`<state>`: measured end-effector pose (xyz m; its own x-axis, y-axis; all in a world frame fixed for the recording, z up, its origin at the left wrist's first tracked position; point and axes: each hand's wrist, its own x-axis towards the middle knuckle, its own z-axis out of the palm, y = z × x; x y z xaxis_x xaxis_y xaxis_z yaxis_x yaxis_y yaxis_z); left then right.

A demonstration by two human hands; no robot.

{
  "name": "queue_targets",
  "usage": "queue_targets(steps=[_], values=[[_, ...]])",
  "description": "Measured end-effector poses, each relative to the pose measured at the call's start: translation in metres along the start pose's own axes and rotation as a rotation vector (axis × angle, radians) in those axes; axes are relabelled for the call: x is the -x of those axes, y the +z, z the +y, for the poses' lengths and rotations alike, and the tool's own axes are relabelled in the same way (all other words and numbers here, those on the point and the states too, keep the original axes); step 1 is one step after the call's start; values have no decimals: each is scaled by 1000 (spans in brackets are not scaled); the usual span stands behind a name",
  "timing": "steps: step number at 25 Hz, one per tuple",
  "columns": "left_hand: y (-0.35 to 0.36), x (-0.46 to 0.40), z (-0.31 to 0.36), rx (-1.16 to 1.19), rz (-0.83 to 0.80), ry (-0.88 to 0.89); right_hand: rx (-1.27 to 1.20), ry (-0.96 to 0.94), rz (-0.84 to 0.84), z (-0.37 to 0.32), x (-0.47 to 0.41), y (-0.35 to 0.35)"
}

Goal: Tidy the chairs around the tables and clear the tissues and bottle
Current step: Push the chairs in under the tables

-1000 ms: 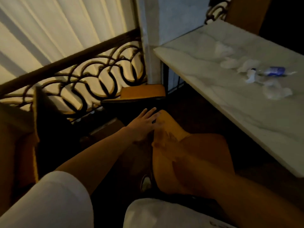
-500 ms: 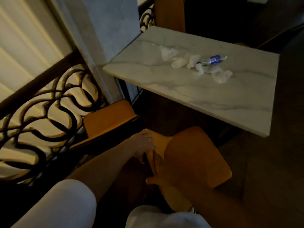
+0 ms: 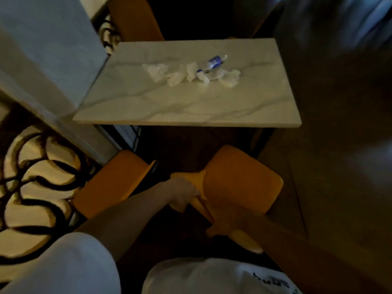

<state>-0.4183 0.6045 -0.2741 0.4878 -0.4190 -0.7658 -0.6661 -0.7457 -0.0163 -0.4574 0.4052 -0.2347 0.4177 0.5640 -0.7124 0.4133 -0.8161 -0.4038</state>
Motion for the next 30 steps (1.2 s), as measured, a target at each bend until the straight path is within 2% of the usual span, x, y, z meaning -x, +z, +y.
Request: queue_targets(steps=[5, 7, 10, 14, 24, 30], values=[[-4, 19, -6, 72, 89, 92, -203, 108, 281, -9, 12, 44], [2, 18, -6, 89, 176, 113, -188, 208, 364, -4, 18, 65], [10, 15, -6, 100, 220, 108, -141, 388, 462, -2, 21, 89], [10, 18, -2, 138, 190, 102, -112, 365, 570, -3, 21, 98], [28, 25, -3, 297, 215, 62, 1, 240, 525, 8, 16, 94], [38, 27, 0, 285, 286, -14, 155, 167, 487, 24, 7, 69]])
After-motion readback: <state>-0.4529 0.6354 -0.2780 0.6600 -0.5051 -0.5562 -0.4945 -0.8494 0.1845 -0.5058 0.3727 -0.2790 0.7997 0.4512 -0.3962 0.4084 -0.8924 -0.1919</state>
